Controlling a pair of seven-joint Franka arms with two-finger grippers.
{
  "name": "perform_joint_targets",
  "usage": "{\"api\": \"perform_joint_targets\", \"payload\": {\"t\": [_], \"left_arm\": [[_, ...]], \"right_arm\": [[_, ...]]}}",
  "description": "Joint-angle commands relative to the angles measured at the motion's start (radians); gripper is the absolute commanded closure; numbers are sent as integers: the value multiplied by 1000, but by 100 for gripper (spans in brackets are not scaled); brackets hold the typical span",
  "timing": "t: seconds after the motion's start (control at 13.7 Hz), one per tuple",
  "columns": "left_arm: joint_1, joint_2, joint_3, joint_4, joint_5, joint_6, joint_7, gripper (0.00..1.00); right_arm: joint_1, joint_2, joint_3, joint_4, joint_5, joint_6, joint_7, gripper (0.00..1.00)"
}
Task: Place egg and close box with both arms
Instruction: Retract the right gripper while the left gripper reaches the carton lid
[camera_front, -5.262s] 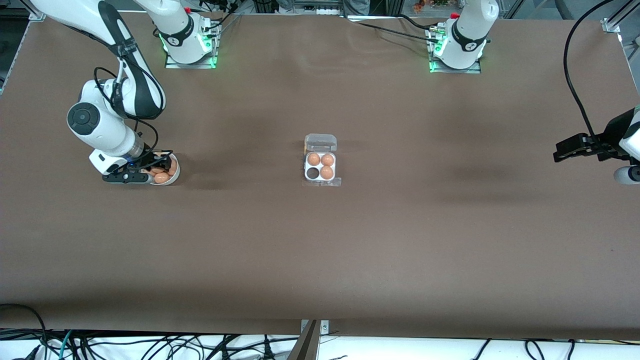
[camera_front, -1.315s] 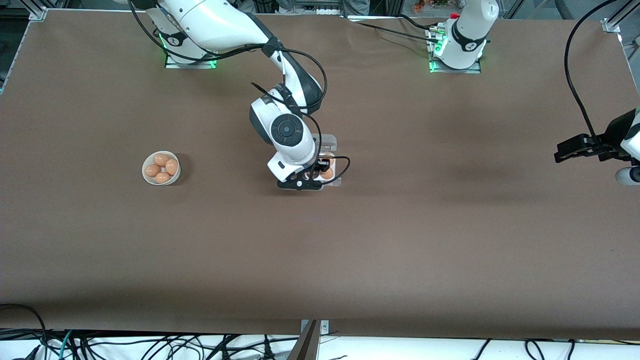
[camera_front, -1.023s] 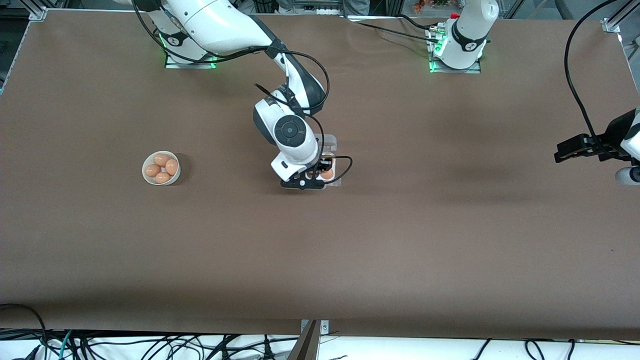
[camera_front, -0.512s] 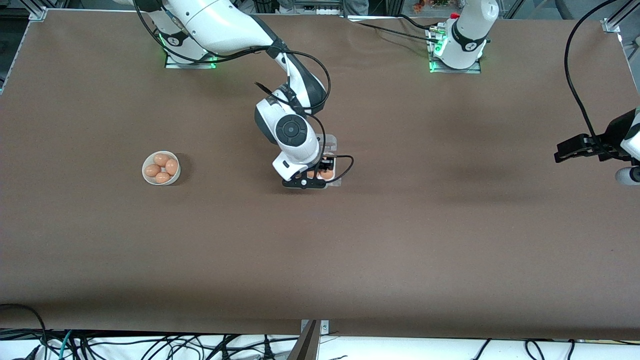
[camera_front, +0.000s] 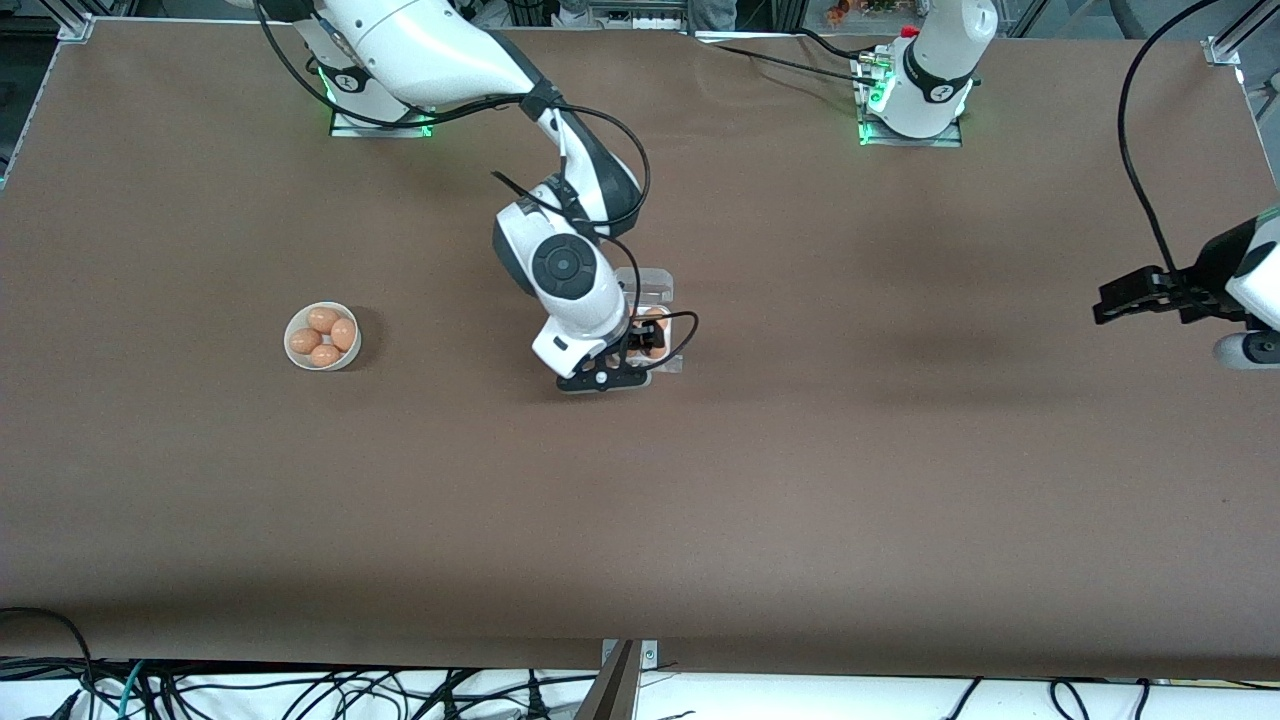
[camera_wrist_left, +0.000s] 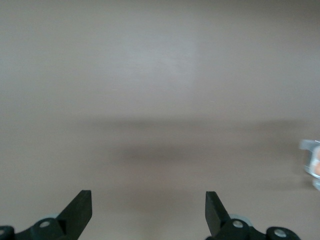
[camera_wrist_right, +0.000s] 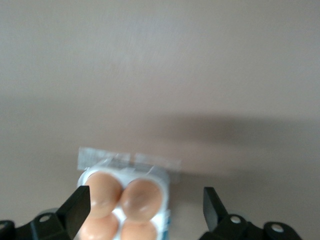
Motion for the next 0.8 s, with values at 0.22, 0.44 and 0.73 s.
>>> {"api": "perform_joint_targets", "payload": {"t": [0.22,0.44,0.73], "left_arm": [[-128,39,-4,8,-132,-136,-92,32],[-220,70,-4,10,-217,-177,-206,73],[-367,139,-4,13,-264,-178,-390,100]], "right_arm": [[-130,-116,-72,-13,-7,-224,-172,0],[-130,-163,-214,-18,-4,-339,-308,0],[-137,-219,-386,-35,10,-392,-460,0]]}}
